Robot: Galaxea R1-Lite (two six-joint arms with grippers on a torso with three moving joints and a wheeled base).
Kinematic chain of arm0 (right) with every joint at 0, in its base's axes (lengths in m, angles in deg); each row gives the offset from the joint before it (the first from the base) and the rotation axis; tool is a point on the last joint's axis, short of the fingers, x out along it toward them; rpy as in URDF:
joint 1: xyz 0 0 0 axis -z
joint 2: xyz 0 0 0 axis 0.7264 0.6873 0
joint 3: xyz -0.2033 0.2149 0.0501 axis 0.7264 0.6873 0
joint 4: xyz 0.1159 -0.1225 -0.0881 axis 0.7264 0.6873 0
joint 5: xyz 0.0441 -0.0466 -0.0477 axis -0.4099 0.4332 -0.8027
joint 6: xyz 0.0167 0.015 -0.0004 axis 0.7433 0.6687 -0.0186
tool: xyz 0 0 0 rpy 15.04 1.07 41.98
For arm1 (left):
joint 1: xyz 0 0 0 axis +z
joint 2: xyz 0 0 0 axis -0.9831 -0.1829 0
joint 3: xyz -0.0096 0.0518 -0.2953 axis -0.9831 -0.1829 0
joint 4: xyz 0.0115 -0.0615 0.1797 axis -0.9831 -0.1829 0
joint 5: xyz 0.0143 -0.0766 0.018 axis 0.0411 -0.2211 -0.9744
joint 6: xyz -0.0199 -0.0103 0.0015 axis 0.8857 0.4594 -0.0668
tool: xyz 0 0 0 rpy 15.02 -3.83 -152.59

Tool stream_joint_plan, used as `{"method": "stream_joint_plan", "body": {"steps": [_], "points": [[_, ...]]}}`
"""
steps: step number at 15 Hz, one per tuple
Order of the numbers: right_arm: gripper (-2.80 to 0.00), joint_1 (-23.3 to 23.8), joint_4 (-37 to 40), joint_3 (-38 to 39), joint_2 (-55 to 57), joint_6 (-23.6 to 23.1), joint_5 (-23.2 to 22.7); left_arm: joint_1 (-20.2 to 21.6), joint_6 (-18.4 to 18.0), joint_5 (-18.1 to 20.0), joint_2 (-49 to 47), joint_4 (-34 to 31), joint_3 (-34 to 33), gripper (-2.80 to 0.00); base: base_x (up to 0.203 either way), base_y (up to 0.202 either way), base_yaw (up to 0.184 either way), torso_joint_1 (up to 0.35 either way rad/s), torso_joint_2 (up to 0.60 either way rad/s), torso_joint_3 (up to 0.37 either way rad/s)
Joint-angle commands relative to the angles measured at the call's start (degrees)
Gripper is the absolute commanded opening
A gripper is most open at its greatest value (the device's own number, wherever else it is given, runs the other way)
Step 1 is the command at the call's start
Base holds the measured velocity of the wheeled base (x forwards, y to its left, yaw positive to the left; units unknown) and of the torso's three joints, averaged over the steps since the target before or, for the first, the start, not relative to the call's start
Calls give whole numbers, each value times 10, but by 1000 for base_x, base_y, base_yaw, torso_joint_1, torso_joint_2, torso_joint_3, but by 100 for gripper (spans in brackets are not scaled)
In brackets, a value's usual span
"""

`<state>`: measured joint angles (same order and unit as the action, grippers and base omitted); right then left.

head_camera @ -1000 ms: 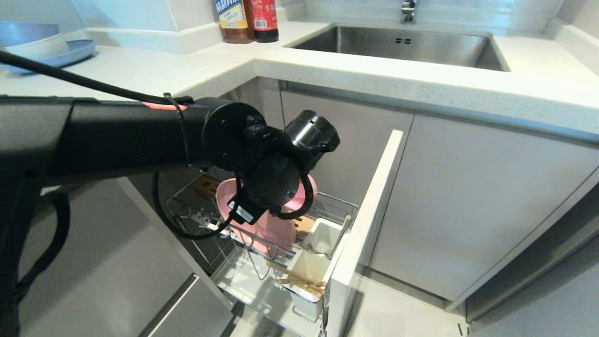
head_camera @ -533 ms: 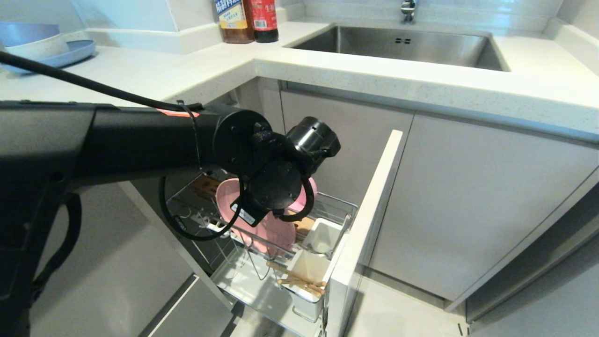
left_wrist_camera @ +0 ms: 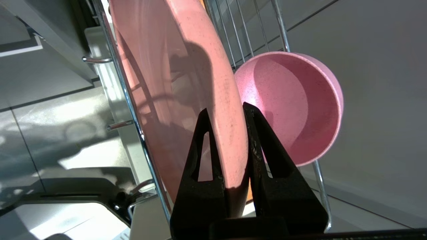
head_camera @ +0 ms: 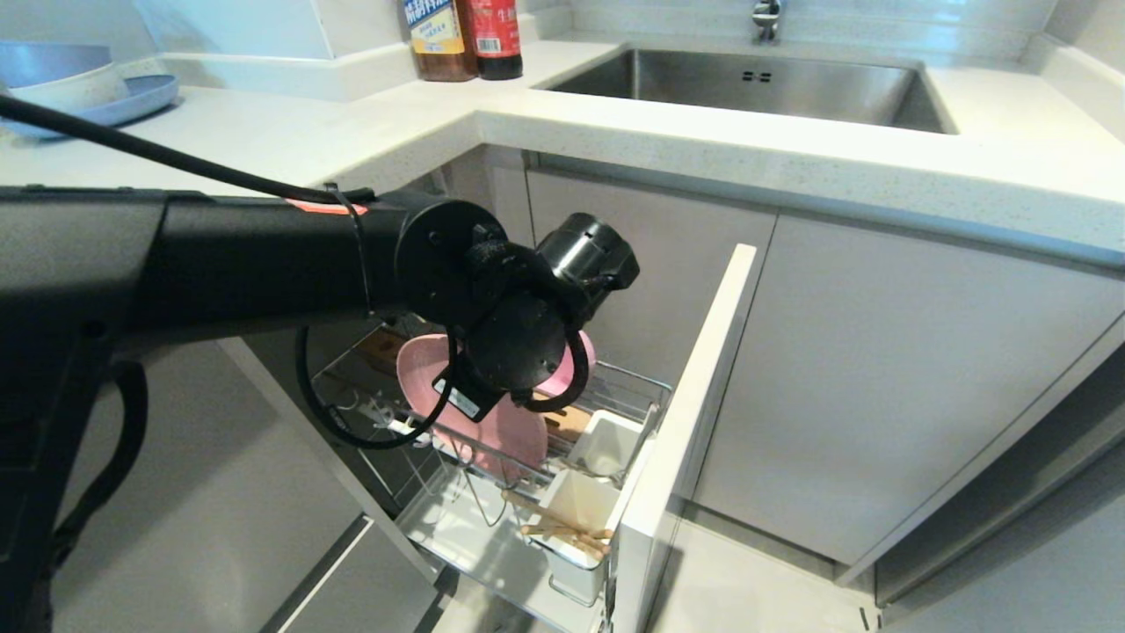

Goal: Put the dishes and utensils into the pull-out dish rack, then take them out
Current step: Take the plate out of the cupboard

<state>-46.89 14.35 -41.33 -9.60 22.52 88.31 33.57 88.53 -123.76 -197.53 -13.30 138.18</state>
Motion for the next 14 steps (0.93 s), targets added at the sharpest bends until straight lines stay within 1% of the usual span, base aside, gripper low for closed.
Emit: {"method": "stream_joint_plan", "body": {"steps": [1, 2, 4, 7, 8, 11, 14], "points": [[-280, 0, 0, 1, 0, 0, 0, -2, 23, -12, 5, -2, 20, -280, 0, 0, 0, 0, 0, 0], [-280, 0, 0, 1, 0, 0, 0, -3, 28, -30, 7, -2, 28, -280, 0, 0, 0, 0, 0, 0], [-280, 0, 0, 1, 0, 0, 0, -11, 28, -52, 15, 0, 31, -280, 0, 0, 0, 0, 0, 0], [-280, 0, 0, 1, 0, 0, 0, -31, 25, -68, 46, 7, 30, -280, 0, 0, 0, 0, 0, 0], [-280, 0, 0, 1, 0, 0, 0, -45, 20, -71, 63, 7, 31, -280, 0, 0, 0, 0, 0, 0], [-280, 0, 0, 1, 0, 0, 0, -101, -21, -72, 115, 8, 40, -280, 0, 0, 0, 0, 0, 0], [-280, 0, 0, 1, 0, 0, 0, -142, -97, -72, 161, 9, 42, -280, 0, 0, 0, 0, 0, 0]]}}
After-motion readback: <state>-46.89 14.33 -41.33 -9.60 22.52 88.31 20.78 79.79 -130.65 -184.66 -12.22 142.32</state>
